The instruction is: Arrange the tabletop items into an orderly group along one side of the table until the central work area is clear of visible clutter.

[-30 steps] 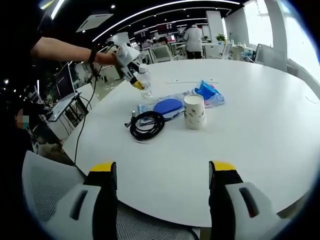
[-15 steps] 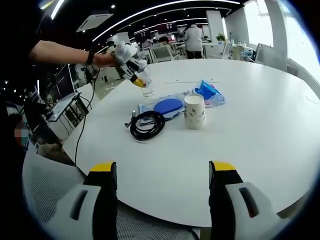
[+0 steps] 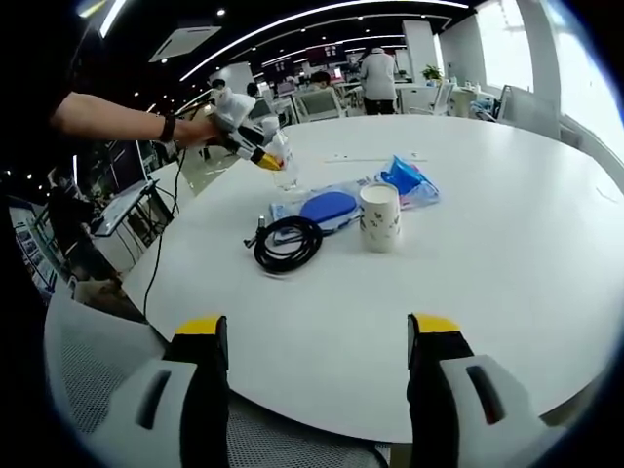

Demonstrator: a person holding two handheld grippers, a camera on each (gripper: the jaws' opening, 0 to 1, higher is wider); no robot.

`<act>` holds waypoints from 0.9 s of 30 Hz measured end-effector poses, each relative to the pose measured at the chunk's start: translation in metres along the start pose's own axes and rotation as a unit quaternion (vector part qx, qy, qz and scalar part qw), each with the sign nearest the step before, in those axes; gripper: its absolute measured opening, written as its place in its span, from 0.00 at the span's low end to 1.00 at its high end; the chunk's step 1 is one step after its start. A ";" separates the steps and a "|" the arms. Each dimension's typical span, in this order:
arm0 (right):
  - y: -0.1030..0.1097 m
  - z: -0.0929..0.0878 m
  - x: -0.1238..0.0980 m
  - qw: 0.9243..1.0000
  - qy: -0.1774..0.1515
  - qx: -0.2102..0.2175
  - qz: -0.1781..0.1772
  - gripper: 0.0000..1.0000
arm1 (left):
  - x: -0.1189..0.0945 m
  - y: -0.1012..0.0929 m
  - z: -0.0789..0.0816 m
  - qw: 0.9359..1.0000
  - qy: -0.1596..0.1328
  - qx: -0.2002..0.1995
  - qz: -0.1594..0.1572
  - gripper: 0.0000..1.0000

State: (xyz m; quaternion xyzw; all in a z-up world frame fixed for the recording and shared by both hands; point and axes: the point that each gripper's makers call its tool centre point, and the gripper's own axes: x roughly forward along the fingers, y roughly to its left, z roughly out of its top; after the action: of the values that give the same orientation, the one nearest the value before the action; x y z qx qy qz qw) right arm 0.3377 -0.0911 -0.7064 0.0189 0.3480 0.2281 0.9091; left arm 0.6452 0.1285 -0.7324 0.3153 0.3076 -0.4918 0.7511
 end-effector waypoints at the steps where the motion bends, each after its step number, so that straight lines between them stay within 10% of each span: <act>1: 0.000 0.000 0.000 1.000 0.000 0.000 0.000 0.75 | 0.000 0.000 -0.003 1.000 0.001 -0.004 0.002 0.36; 27: 0.001 -0.002 0.000 1.000 0.006 -0.004 0.000 0.75 | 0.002 0.007 -0.019 0.991 -0.064 -0.118 -0.003 0.37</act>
State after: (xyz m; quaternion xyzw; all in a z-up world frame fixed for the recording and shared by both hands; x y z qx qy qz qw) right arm 0.3360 -0.0903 -0.7084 0.0141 0.3523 0.2297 0.9071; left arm 0.6493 0.1445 -0.7440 0.1910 0.3157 -0.4736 0.7997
